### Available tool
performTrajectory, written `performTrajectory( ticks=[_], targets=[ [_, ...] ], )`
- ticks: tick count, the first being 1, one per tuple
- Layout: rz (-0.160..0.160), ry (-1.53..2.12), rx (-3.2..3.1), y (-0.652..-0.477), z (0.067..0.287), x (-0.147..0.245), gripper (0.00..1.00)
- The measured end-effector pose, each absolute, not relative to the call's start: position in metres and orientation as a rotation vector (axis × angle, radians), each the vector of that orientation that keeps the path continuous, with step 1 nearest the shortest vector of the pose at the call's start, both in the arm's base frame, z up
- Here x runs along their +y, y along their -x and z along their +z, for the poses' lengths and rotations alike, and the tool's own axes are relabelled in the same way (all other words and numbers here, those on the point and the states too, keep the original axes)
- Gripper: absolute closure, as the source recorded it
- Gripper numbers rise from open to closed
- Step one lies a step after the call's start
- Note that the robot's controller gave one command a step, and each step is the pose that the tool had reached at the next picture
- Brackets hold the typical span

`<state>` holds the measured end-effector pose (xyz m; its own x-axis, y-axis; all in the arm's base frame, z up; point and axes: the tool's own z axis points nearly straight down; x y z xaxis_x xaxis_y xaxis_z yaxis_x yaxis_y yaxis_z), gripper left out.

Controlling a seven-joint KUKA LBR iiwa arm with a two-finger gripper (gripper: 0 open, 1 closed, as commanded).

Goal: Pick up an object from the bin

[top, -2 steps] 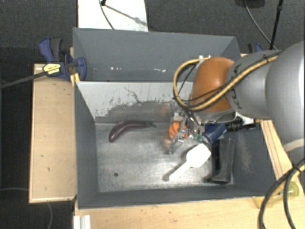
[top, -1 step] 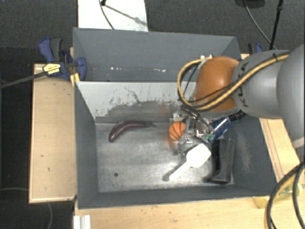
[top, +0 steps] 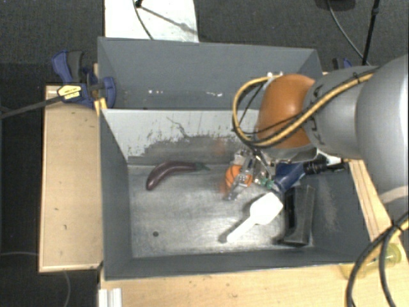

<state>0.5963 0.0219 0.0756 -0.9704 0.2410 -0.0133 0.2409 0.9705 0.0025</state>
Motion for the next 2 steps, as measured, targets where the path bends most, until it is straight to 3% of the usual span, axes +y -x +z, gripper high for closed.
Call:
performTrajectory(
  ticks=[1, 2],
  targets=[
    [0.001, -0.380, 3.105, -0.596, 0.076, 0.022, 1.00],
    [0.003, -0.379, 3.109, -0.599, 0.156, 0.022, 1.00]
  ],
)
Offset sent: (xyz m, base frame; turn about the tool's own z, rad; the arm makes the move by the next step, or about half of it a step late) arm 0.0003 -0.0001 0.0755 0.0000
